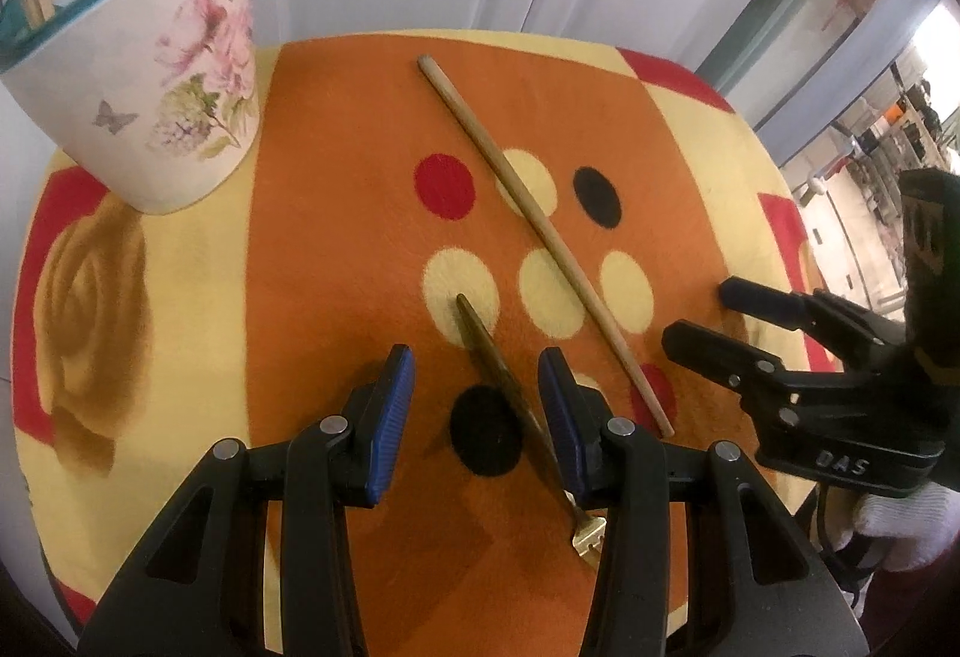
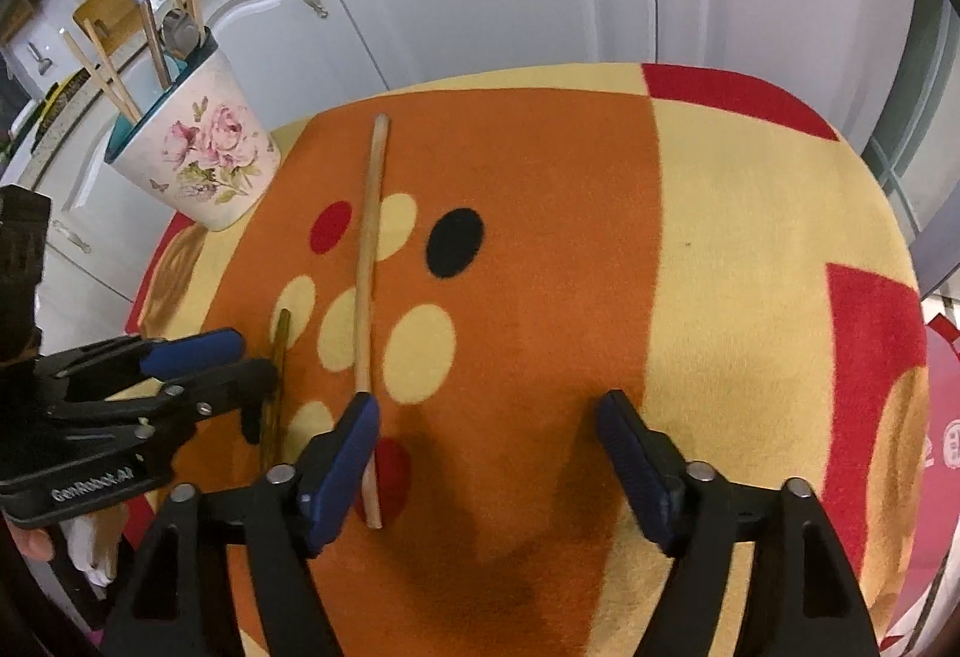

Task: Organize utensils
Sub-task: 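Grasp the small fork with the left tool while the right tool grasps the last chopstick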

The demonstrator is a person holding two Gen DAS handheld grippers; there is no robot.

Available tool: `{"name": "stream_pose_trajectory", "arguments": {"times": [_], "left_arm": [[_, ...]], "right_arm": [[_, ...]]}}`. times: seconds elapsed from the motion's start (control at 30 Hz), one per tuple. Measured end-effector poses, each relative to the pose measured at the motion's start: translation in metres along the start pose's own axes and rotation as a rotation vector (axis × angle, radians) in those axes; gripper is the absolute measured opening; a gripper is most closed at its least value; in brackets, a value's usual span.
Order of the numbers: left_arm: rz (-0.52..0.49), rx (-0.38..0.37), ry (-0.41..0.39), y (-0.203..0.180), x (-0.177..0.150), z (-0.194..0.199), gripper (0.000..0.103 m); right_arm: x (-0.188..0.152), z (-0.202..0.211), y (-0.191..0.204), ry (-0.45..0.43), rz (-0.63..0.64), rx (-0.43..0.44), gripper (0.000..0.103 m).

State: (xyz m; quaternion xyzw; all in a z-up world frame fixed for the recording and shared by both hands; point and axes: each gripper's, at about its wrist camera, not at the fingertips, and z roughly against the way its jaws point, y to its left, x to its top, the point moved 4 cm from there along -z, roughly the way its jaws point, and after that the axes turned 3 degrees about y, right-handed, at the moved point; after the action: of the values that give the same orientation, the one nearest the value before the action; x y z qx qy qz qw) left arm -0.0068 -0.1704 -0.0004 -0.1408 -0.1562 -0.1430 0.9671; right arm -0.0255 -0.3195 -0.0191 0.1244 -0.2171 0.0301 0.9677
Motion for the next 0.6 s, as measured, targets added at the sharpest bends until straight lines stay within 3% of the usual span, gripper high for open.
{"name": "stream_pose_trajectory", "arguments": {"times": [0.4, 0.6], "left_arm": [[-0.008, 0.016, 0.002, -0.004, 0.003, -0.010, 0.042], [-0.016, 0.028, -0.009, -0.007, 0.005, -0.013, 0.042]], "right_arm": [[0.003, -0.001, 0.007, 0.030, 0.025, -0.002, 0.080], [0.013, 0.013, 0.001, -0.023, 0.025, -0.024, 0.077]]}}
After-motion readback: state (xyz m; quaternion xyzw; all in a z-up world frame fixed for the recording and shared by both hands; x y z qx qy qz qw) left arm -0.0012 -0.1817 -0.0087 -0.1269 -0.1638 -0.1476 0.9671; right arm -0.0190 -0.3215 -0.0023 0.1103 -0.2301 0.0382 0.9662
